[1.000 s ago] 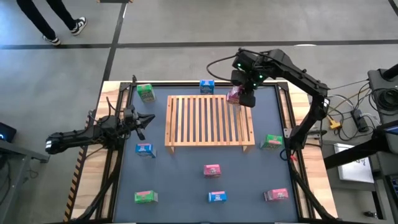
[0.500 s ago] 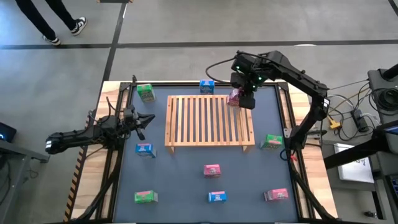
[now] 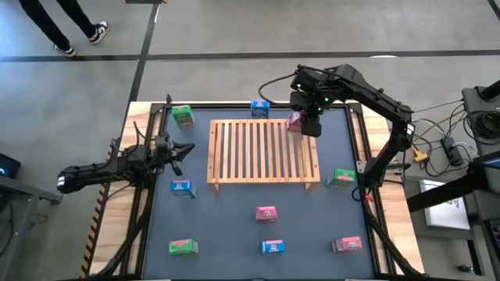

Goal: Stack cereal on shelf
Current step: Put the top pink cereal box on the shelf

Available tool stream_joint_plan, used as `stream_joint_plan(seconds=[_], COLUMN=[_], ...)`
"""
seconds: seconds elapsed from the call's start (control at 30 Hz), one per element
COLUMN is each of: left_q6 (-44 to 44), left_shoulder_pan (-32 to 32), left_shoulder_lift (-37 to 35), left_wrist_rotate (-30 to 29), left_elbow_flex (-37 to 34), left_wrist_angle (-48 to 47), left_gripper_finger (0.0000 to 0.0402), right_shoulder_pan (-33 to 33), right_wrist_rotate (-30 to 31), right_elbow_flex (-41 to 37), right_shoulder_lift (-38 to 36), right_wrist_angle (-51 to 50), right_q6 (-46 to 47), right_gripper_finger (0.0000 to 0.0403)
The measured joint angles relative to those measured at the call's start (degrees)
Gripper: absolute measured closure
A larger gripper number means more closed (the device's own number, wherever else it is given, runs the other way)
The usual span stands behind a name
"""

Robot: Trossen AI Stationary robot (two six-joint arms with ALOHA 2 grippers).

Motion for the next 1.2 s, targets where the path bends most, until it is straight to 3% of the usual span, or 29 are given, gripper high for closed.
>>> stream_joint_plan(seconds=[0.47, 0.87, 1.2], left_q6=[-0.01, -0.01, 0.0], left_shoulder_pan=[0.0, 0.01, 0.01], left_shoulder_lift=[0.0, -0.01, 0.0], left_wrist_rotate=[0.0, -0.01, 0.0], left_elbow_flex=[0.0, 0.0, 0.0], left_wrist_angle=[0.0, 0.0, 0.0], left_gripper_finger=[0.0402, 0.0402, 0.0402], right_shoulder_pan=[0.0, 0.0, 0.25], right_wrist_rotate=[0.71, 0.41, 0.21], right_elbow_flex=[-0.55, -1.12, -1.12], right_shoulder_lift=[0.13, 0.2, 0.2], right_wrist_angle=[0.25, -0.04, 0.98], right_q6=[-1.18, -1.44, -2.06], right_gripper_finger=[0.0265, 0.022, 0.0218])
